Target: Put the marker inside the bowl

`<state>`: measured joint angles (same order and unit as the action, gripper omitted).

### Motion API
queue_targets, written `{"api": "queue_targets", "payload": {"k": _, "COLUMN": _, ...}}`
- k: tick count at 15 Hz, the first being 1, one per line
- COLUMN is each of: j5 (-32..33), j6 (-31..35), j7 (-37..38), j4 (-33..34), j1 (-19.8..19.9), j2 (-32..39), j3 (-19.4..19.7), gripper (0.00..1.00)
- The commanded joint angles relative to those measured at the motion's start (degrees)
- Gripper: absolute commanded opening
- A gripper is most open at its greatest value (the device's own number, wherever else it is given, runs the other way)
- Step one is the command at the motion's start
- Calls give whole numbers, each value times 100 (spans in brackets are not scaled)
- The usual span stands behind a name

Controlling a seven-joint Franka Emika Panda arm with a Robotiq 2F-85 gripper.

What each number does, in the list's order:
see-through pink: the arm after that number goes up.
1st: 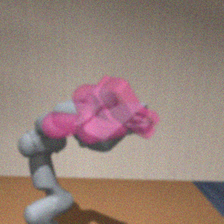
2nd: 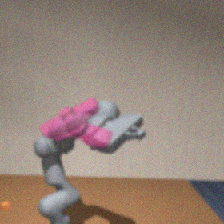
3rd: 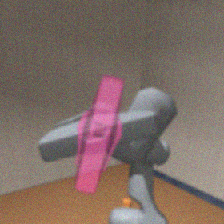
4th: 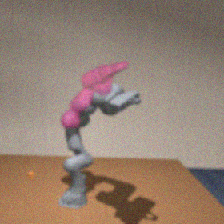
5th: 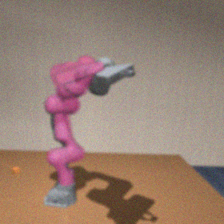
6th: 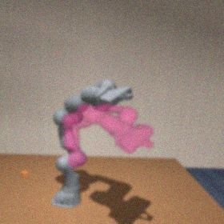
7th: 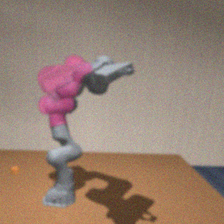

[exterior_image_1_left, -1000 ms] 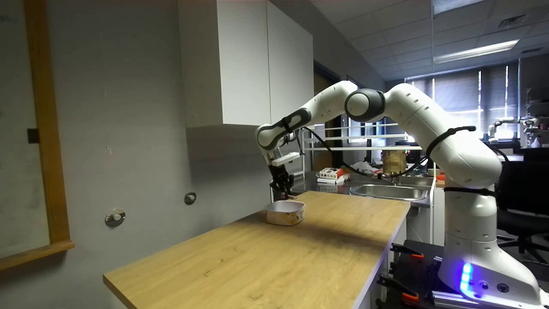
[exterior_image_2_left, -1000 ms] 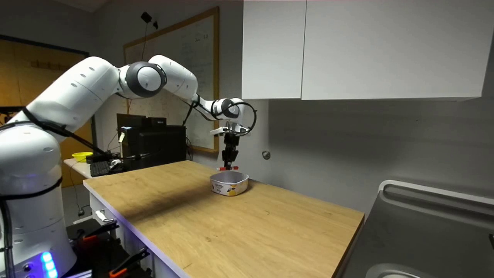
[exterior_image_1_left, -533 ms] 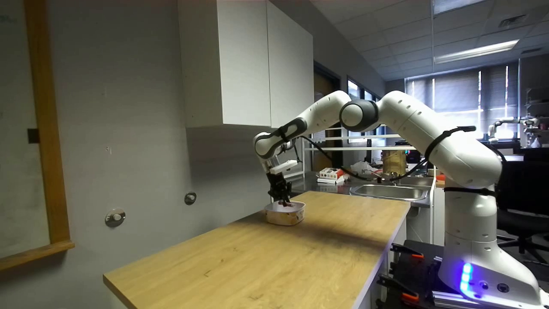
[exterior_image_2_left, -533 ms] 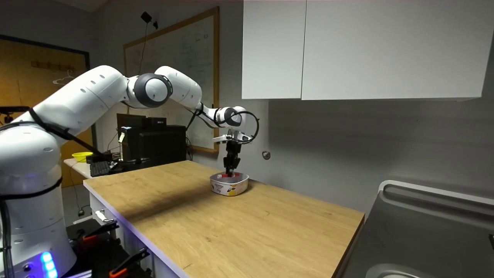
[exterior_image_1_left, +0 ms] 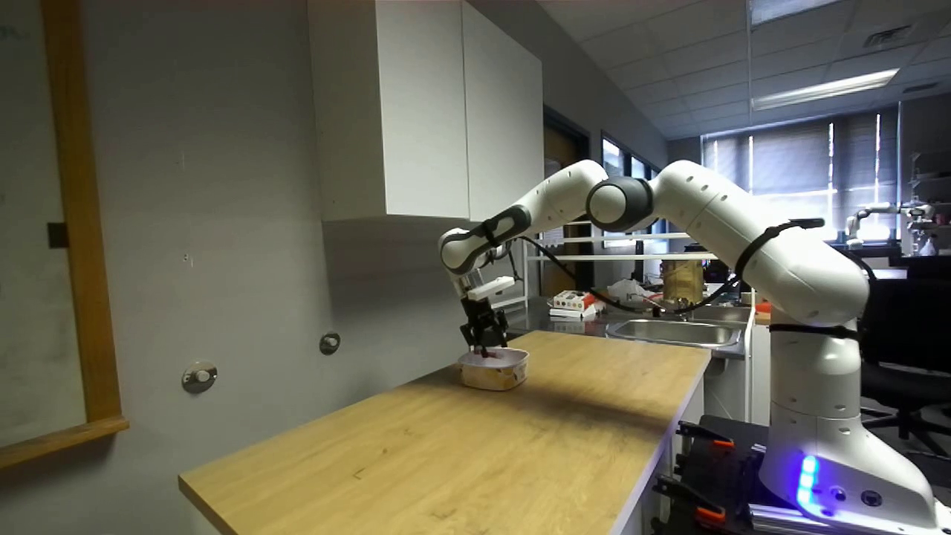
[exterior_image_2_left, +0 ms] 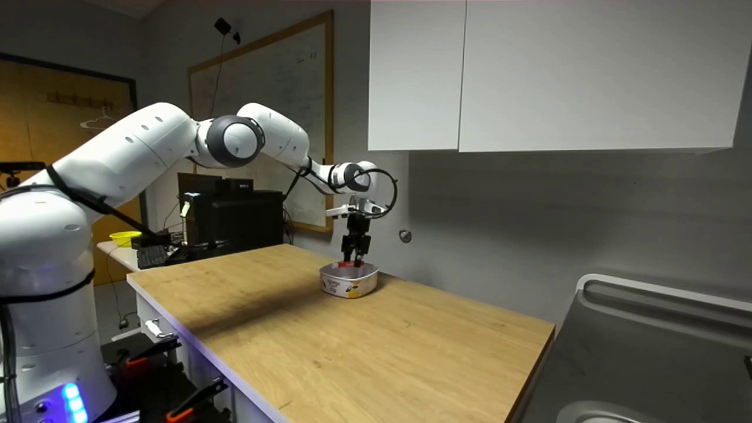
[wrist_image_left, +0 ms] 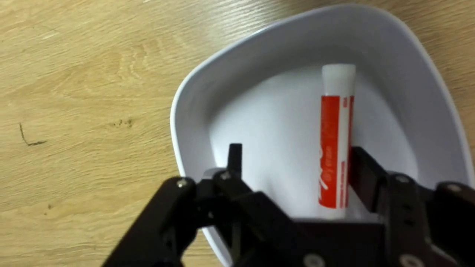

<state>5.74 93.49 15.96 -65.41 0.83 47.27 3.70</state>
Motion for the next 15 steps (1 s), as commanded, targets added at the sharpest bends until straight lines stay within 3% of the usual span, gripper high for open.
{"api": "queue_targets", "payload": {"k": 1, "j5": -91, "j6": -171, "j7": -164, "j4": 310, "j1": 21, "j2": 180, "j3": 35, "gripper": 100}}
{"api": "queue_targets", "payload": {"k": 4, "j5": -85, "j6": -132, "j7": -381, "j4": 269, "j1": 46, "j2": 153, "j3": -8, "gripper": 100}}
{"api": "queue_targets", "payload": {"k": 10, "j5": -258, "j6": -131, "j7": -2290, "j4": 266, "j1": 291, "j2": 203, "j3": -354, "gripper": 100}}
{"api": "queue_targets", "payload": {"k": 15, "j5": -50, "j6": -84, "j7": -2294, "j4": 381, "j1": 186, "j2": 504, "j3": -181, "gripper": 100}}
